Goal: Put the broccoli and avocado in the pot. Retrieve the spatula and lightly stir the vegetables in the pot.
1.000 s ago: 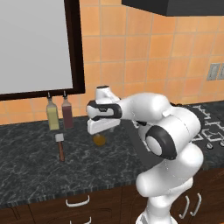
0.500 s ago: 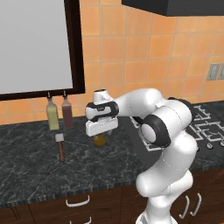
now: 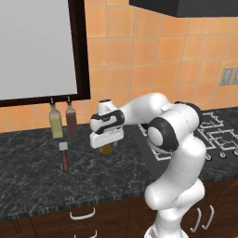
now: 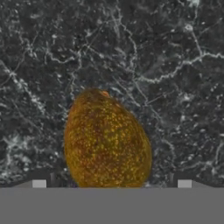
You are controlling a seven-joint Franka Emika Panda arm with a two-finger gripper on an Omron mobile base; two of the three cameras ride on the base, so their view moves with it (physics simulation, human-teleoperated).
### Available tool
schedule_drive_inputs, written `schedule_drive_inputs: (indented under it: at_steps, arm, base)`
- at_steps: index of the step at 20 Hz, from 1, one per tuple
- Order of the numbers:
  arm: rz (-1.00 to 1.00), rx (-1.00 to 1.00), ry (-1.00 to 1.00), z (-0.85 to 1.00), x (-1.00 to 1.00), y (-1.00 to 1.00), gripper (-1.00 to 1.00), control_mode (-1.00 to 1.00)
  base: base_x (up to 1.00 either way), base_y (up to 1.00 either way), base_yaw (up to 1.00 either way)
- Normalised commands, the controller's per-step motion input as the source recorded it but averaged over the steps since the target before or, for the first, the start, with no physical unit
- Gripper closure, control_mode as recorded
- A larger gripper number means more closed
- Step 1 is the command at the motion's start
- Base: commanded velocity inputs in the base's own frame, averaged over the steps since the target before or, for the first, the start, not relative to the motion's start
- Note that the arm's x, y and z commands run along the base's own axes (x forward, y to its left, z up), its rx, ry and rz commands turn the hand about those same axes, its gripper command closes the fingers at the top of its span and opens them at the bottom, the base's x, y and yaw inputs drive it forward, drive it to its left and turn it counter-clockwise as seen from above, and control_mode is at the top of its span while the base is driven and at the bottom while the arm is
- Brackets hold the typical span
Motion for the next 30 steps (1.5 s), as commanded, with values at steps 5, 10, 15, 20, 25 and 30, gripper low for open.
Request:
schedule_drive_inputs:
  at_steps: [5,10,15,20,25,30]
  arm:
    - [0.00,0.00,0.00,-0.20,0.00,0.04,1.00,-1.00]
    - [0.00,0.00,0.00,-0.20,0.00,0.03,1.00,-1.00]
    - [-0.01,0.00,-0.09,0.20,-0.25,0.00,1.00,-1.00]
    - [-0.11,0.05,-0.13,0.96,-0.29,-0.35,1.00,-1.00]
    - [-0.12,0.05,-0.13,0.98,-0.47,-0.56,1.00,-1.00]
    - [-0.05,0.00,-0.23,0.98,-0.44,-0.30,1.00,-1.00]
  base:
    - [0.00,0.00,0.00]
    - [0.00,0.00,0.00]
    - [0.00,0.00,0.00]
    - [0.00,0.00,0.00]
    - [0.00,0.00,0.00]
    - [0.00,0.00,0.00]
